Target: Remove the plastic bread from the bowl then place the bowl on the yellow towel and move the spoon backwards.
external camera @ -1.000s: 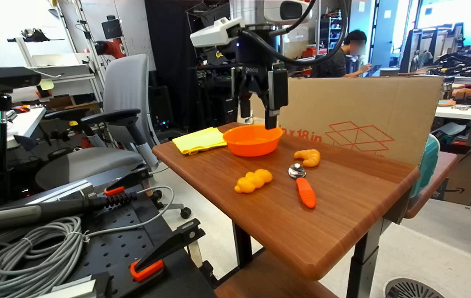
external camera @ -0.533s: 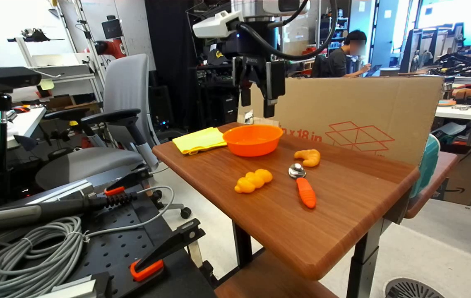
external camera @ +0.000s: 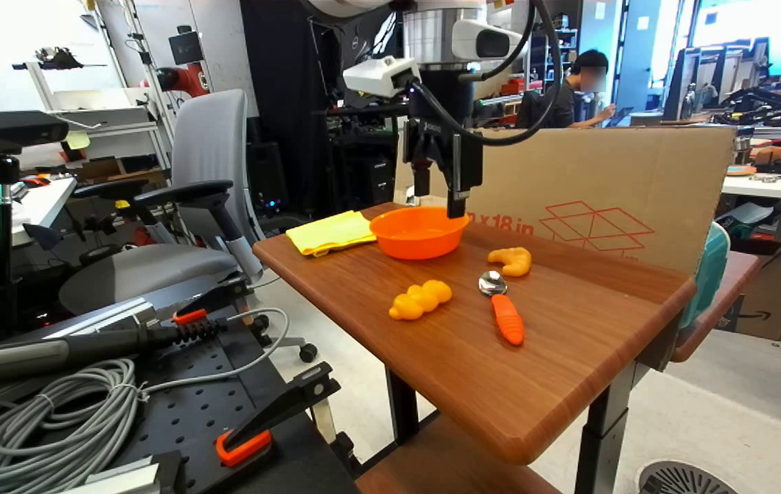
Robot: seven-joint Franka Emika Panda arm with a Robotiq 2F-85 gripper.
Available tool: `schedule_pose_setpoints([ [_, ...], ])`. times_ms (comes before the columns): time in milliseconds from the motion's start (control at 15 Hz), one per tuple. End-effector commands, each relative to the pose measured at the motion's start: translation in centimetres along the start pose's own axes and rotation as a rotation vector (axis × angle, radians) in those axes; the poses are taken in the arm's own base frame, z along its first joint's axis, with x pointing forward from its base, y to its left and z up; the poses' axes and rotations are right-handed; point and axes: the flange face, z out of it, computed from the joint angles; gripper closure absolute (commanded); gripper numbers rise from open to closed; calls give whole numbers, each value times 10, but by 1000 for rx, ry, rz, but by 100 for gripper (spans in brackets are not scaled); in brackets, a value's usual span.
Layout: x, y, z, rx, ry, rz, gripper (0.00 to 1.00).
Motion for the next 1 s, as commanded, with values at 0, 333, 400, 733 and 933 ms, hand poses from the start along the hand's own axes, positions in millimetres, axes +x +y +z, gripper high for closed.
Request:
schedule_pose_setpoints([
  [0,18,-4,17,-24,0,40,0],
  [333,29,-9,42,-58,-12,78,0],
  [400,31,-10,45,-66,-13,84,0],
  [733,38,-14,58,-108,-7,84,34],
  [933,41,-15,62,-122,-8,80,58],
])
